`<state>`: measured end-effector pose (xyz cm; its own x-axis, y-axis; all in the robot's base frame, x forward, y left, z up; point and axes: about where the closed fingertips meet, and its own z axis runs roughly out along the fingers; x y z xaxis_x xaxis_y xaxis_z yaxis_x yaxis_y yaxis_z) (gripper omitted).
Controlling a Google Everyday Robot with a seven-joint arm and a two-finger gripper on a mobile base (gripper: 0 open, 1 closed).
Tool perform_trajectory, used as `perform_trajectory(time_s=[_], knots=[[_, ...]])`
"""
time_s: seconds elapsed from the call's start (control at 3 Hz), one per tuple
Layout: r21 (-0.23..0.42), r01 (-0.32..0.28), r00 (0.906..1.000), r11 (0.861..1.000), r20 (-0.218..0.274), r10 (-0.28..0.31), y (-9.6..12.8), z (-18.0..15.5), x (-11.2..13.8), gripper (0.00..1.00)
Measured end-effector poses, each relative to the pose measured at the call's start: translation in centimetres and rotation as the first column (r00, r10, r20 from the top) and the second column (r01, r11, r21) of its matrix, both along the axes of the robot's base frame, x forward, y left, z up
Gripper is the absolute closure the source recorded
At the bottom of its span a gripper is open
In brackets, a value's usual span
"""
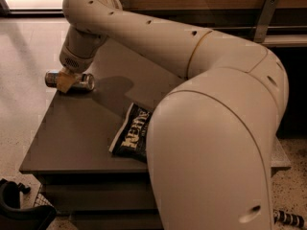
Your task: Knock redbull can over
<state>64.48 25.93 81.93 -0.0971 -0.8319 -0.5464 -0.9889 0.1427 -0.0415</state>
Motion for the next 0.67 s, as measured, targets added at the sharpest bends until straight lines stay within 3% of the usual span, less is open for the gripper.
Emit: perform_trajectory(time_s=[0.33, 0.67], knots=[[-0.001, -0.001, 1.0000, 1.000, -0.001, 0.001, 0.05, -0.06, -0.03, 0.05], [-0.002, -0.002, 1.0000, 1.000, -0.003, 0.002, 0.12, -0.18, -0.08, 0.00]])
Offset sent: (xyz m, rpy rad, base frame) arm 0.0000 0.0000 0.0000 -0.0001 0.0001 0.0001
